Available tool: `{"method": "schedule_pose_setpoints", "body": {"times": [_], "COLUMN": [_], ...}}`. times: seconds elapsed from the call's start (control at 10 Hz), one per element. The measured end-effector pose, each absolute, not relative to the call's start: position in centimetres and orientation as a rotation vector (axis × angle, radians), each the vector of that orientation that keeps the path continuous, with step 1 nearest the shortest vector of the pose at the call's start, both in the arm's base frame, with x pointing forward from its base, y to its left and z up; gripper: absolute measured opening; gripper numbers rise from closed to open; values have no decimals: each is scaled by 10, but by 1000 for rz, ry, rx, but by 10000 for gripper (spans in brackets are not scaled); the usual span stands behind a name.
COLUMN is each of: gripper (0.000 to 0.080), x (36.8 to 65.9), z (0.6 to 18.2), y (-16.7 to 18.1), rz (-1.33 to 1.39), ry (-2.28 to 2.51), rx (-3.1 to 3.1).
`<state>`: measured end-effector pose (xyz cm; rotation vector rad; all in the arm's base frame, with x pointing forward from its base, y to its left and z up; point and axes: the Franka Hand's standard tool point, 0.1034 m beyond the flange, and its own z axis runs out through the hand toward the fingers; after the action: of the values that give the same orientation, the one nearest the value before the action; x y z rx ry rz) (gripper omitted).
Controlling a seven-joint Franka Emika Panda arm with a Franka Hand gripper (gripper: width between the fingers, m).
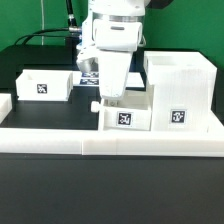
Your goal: Assemble drawer
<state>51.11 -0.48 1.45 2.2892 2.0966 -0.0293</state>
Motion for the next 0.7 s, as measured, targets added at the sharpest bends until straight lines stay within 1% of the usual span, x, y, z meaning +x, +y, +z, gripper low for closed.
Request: {"method": "schedule_pose_setpoints", "body": {"times": [0.7], "gripper": [42], "x": [511], "z": [14], "y": [-1], "rz": [-36], "ry": [2106], "rx": [2286]}}
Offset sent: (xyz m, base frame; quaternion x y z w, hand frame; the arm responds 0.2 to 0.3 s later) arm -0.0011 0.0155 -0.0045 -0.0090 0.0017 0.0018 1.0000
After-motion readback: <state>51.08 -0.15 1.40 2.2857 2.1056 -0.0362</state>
